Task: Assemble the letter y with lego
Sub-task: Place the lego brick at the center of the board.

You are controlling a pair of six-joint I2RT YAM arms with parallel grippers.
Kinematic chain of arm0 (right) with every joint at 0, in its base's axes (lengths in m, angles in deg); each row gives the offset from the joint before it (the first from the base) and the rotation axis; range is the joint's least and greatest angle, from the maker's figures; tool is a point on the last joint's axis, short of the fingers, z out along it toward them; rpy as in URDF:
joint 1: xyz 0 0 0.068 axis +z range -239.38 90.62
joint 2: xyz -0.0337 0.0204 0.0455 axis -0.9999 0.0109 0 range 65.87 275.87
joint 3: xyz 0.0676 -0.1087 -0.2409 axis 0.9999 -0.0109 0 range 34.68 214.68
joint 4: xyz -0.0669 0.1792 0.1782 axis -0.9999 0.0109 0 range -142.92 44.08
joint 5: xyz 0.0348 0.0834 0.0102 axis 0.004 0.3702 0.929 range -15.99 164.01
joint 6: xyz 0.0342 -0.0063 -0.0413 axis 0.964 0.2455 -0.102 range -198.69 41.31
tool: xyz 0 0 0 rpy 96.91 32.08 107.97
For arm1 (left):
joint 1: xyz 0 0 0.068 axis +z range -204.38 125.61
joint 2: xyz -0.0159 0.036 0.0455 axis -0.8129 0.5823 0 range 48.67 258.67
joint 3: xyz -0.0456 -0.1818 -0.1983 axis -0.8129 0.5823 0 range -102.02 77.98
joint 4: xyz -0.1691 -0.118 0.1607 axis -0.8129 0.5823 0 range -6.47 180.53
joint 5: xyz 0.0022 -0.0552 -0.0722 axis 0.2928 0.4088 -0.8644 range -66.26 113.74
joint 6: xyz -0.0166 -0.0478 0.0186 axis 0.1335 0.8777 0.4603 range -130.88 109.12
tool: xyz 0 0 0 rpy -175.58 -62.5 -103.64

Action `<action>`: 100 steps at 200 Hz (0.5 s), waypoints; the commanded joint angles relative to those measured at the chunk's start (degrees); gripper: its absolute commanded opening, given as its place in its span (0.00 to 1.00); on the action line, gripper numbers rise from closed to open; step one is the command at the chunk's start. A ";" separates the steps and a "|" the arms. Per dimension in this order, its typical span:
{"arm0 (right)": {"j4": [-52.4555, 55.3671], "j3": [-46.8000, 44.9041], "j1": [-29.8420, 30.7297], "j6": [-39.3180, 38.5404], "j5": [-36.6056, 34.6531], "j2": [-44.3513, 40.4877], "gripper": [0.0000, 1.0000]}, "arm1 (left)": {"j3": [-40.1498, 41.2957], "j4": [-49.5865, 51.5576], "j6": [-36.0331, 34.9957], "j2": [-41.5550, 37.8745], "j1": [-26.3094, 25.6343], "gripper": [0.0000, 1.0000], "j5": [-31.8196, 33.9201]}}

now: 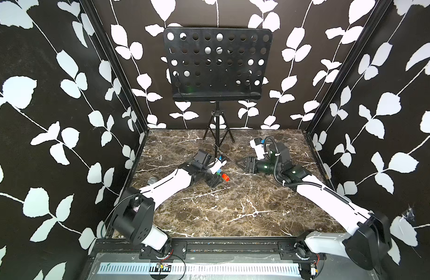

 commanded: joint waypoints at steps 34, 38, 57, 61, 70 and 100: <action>0.35 -4.13 -0.24 -0.78 -3.37 -3.50 0.59 | -7.54 4.46 19.83 7.81 -0.42 0.59 12.48; 0.32 -4.29 -0.23 -0.75 -3.41 -3.63 0.59 | -8.03 4.80 20.48 8.38 -0.50 0.59 12.95; 0.75 -5.03 -0.26 -0.94 -3.74 -4.36 0.59 | -10.16 6.97 23.25 10.82 -0.61 0.59 15.03; 0.82 -5.15 -0.23 -1.01 -3.72 -4.44 0.59 | -10.50 7.35 23.85 11.22 -0.61 0.59 15.27; 0.95 -5.41 -0.24 -1.10 -3.87 -4.74 0.59 | -11.08 8.10 24.94 12.07 -0.61 0.59 15.70; 1.30 -6.35 -0.24 -1.45 -4.06 -5.43 0.59 | -11.85 9.36 27.84 14.09 -0.74 0.59 16.17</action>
